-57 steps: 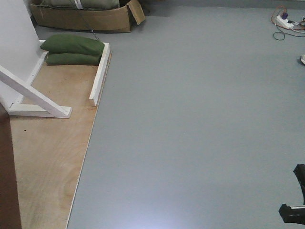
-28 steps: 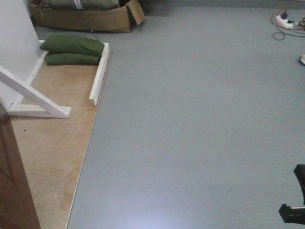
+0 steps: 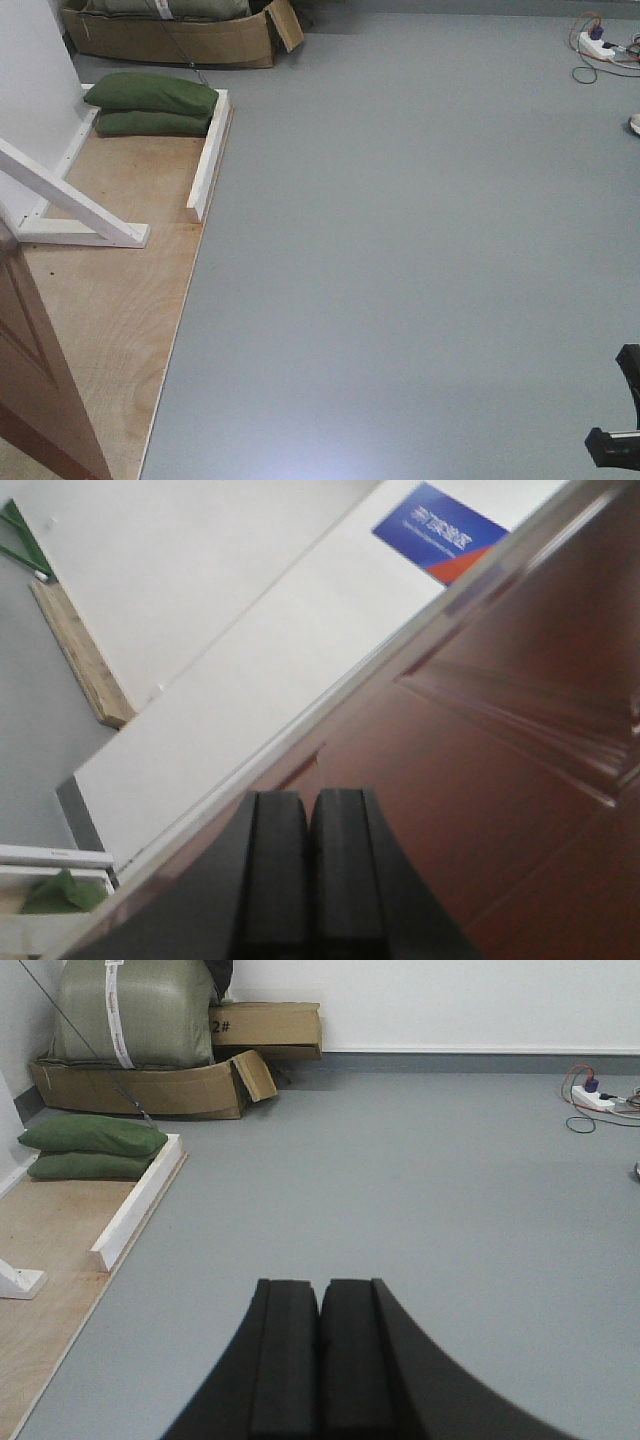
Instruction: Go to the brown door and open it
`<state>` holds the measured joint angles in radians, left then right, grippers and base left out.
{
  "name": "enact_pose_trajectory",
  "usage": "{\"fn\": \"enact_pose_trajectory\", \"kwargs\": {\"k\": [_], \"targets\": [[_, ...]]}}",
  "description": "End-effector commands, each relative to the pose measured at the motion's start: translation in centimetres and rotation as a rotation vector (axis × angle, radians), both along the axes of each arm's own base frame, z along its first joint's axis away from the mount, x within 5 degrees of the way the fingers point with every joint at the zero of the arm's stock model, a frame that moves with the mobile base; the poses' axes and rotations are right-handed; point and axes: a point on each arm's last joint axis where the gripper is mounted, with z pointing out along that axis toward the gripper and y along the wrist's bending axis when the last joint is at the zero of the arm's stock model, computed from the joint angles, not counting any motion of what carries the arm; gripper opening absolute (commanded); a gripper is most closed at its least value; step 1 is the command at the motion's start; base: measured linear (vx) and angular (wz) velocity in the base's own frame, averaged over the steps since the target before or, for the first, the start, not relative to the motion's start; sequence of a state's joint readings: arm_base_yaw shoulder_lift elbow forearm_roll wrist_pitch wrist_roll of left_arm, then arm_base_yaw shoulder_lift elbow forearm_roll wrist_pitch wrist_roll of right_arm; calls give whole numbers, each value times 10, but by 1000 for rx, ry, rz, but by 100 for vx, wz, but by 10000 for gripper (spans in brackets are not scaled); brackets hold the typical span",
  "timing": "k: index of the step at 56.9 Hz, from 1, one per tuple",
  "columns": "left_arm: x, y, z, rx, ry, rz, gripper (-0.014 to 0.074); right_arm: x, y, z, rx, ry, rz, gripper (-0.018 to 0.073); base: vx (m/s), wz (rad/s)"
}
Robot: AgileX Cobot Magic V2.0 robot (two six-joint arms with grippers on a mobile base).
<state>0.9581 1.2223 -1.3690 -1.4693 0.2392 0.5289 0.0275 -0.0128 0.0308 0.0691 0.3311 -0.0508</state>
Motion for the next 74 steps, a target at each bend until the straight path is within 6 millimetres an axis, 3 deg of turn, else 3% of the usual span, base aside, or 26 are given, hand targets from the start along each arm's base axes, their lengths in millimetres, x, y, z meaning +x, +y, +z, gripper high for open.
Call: {"fn": "enact_pose_trajectory", "kwargs": {"k": [1, 32, 58, 74], "targets": [[6, -21, 15, 34, -37, -74, -6, 1, -1, 6, -7, -82, -7, 0, 0, 0], [45, -70, 14, 37, -25, -359, -6, 1, -1, 6, -7, -82, -7, 0, 0, 0], [61, -102, 12, 43, -2, -555, -6, 1, -1, 6, -7, -86, -6, 0, 0, 0], [88, -119, 0, -92, -7, -698, -6, 1, -1, 6, -7, -86, -6, 0, 0, 0]]}}
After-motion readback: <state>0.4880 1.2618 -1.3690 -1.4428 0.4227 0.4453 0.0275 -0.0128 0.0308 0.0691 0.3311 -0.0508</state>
